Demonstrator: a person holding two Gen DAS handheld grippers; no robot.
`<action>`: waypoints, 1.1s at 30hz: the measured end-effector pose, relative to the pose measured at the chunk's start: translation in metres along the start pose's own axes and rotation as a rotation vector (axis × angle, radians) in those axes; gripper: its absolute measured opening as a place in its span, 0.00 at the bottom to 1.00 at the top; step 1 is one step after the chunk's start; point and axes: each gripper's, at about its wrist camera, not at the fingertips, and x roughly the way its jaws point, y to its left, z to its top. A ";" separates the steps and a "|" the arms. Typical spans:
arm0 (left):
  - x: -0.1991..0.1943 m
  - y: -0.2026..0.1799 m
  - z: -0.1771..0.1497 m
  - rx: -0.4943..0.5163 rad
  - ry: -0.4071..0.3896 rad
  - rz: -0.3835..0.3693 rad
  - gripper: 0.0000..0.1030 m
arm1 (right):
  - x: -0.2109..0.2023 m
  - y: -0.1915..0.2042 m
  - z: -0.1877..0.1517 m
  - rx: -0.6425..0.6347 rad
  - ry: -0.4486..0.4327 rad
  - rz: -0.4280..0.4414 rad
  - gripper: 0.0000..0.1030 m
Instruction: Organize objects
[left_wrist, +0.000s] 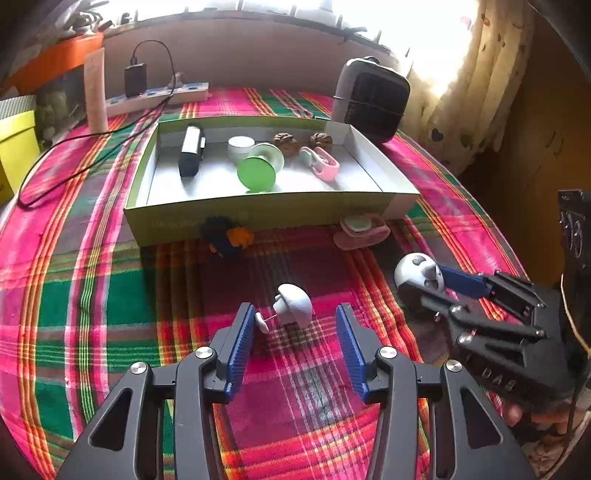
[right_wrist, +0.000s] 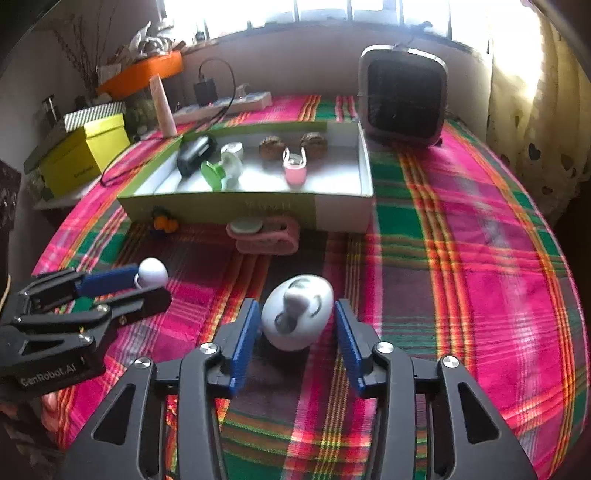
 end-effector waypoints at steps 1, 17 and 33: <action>0.001 0.000 0.001 0.000 -0.001 0.003 0.43 | 0.000 0.000 0.000 -0.001 0.000 0.002 0.44; 0.004 -0.003 0.002 0.042 -0.028 0.050 0.37 | 0.003 -0.002 0.002 -0.003 0.006 -0.037 0.39; 0.003 0.002 0.003 0.017 -0.028 0.043 0.29 | 0.001 -0.002 0.002 -0.003 -0.002 -0.031 0.39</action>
